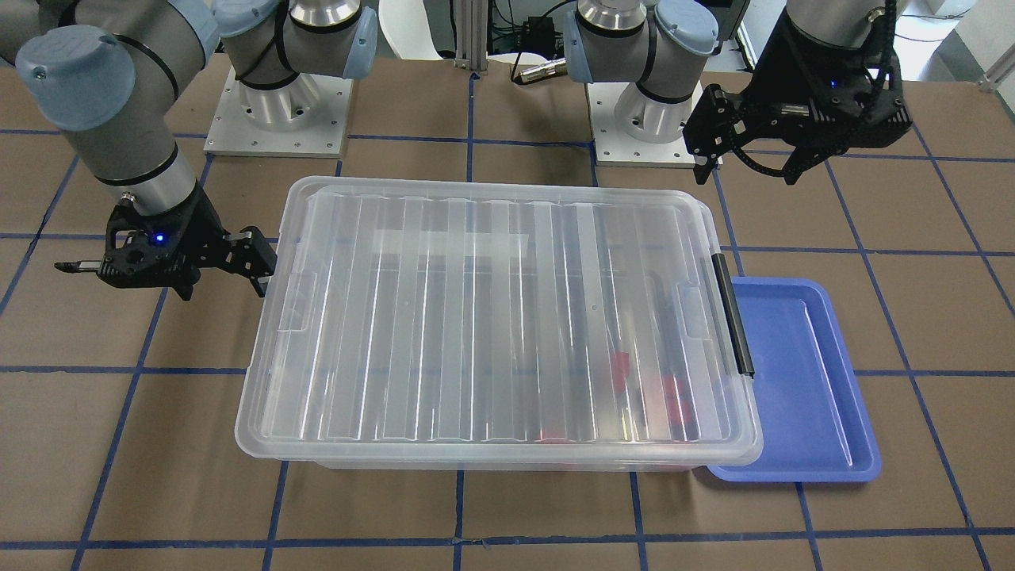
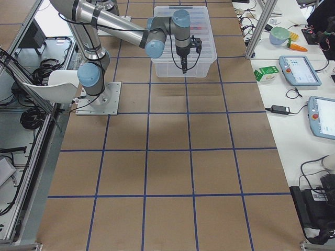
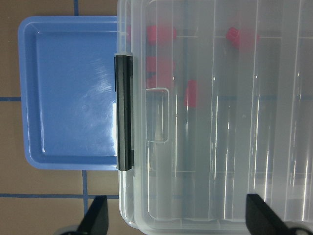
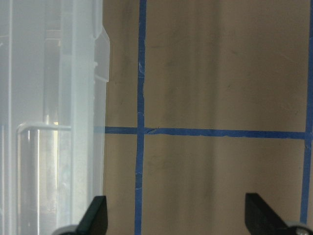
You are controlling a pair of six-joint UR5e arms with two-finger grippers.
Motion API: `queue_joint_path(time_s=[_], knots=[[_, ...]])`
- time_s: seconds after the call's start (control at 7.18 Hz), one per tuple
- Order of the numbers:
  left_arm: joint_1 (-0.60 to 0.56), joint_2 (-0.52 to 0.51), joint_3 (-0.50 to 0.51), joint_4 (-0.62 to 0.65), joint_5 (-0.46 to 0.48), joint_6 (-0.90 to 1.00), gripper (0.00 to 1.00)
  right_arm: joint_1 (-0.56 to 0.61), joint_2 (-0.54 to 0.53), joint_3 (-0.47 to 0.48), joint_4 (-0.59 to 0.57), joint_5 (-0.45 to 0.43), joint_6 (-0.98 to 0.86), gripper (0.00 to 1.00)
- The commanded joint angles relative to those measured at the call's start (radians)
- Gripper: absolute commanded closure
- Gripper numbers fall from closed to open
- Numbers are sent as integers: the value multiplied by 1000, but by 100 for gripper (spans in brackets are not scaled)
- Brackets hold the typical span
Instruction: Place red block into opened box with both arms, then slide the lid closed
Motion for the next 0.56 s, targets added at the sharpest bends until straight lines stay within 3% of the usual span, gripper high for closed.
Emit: queue_joint_path(time_s=[0.0, 0.14, 0.42], knots=[[-1, 10, -3, -6, 6, 2, 0, 0, 12, -65, 25, -63, -12, 0], [-1, 10, -1, -4, 6, 2, 0, 0, -3, -106, 76, -68, -12, 0], [-1, 13, -3, -7, 5, 0, 0, 0, -58, -238, 313, -66, -2, 0]])
